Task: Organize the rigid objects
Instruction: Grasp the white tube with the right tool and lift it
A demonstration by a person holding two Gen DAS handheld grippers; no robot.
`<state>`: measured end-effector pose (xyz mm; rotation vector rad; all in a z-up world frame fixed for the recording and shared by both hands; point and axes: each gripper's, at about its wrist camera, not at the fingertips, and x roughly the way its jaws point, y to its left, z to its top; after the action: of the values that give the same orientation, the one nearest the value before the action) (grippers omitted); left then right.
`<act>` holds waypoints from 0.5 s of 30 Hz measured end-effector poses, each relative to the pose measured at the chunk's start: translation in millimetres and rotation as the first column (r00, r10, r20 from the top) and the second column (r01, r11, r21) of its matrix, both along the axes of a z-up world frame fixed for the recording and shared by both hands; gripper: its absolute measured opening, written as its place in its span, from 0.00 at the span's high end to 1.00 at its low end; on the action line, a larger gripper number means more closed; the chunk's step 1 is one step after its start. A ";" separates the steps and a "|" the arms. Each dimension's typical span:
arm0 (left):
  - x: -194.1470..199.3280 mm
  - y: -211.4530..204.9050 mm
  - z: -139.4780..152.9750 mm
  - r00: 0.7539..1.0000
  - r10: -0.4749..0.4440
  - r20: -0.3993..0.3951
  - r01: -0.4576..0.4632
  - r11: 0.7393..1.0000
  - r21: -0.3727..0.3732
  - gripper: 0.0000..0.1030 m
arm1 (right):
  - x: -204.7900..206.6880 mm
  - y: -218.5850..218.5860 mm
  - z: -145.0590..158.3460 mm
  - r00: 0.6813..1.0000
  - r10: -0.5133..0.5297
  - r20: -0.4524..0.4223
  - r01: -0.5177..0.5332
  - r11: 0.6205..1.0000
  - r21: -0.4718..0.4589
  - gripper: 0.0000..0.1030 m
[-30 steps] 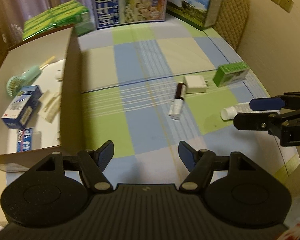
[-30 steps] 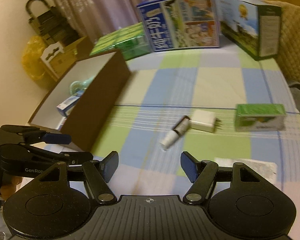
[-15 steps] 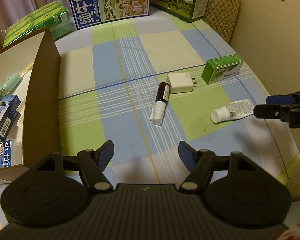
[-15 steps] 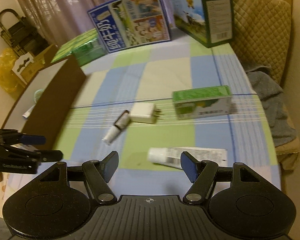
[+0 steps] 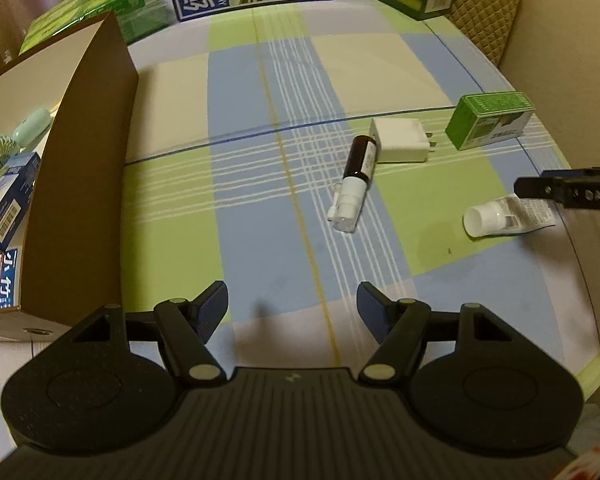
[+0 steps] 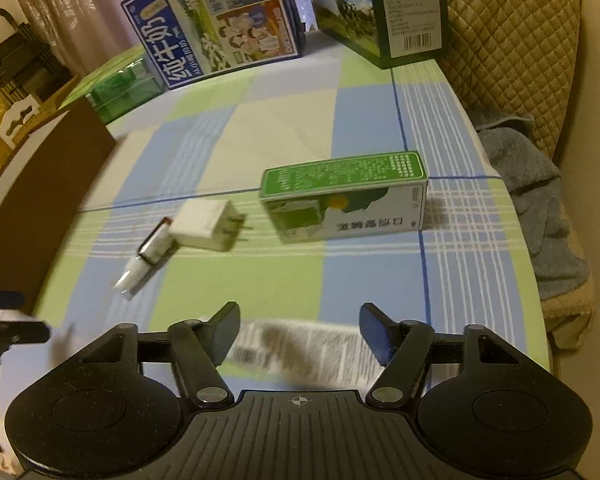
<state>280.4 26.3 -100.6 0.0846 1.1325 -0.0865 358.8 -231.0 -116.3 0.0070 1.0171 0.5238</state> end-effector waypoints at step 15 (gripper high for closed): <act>4.7 0.3 -5.7 1.000 -0.006 -0.017 0.006 1.000 0.002 0.34 | -17.8 -23.0 -12.9 0.987 -0.069 -0.147 0.074 0.997 0.029 0.75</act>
<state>285.2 26.6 -106.3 0.0896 1.1498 -0.0920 341.1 -254.0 -129.1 0.1134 1.1460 0.4798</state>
